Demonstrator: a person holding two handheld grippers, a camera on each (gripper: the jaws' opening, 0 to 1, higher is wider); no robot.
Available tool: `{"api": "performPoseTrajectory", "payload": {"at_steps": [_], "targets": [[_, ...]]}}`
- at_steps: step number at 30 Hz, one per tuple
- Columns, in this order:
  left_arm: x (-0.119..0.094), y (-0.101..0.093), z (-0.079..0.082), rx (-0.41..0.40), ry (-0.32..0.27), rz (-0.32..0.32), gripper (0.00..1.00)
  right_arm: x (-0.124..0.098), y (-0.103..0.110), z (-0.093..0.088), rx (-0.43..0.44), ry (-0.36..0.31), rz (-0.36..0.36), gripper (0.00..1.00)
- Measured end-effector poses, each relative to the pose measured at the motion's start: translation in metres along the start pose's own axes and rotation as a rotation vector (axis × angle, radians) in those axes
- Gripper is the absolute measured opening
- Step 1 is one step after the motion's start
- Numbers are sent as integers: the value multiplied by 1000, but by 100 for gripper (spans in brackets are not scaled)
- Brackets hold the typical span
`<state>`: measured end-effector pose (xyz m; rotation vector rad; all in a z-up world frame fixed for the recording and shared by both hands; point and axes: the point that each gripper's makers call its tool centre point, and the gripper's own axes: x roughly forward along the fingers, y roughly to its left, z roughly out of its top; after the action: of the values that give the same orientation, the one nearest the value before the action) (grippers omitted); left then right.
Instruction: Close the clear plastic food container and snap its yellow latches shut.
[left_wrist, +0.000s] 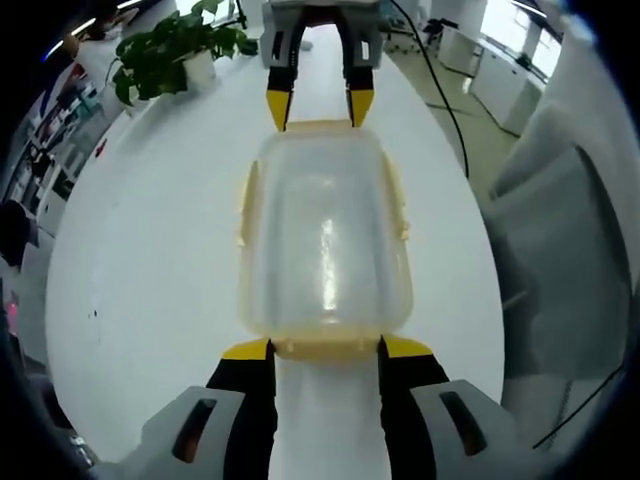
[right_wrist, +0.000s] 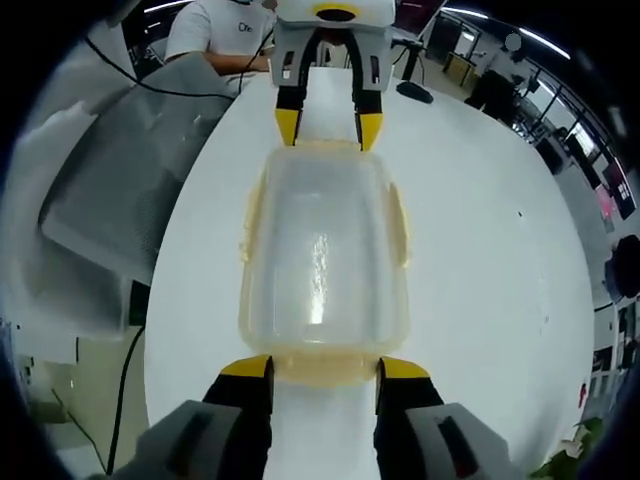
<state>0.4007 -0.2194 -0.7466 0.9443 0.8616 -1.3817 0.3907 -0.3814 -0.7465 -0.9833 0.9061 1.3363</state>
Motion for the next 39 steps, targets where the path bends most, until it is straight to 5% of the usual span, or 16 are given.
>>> {"api": "performPoseTrajectory", "payload": {"at_steps": [7,10,18,24,29,39], "targets": [[-1,0,-7,45,30,5,38,-3,-1,-2,-7,14,-15,45],[-2,0,-6,6,14,1,47,-5,0,-2,4,6,-11,46],[-9,0,-9,-51,-4,3,46,-13,5,8,21,-24,-10,47],[-15,-2,-5,-171,-73,2,48,-21,6,25,82,-98,-8,46],[-21,-4,2,-262,-140,-3,47,-24,2,28,83,-88,-37,44],[-27,-3,7,-549,-220,-18,49,-28,-8,39,259,-156,-100,41]]}}
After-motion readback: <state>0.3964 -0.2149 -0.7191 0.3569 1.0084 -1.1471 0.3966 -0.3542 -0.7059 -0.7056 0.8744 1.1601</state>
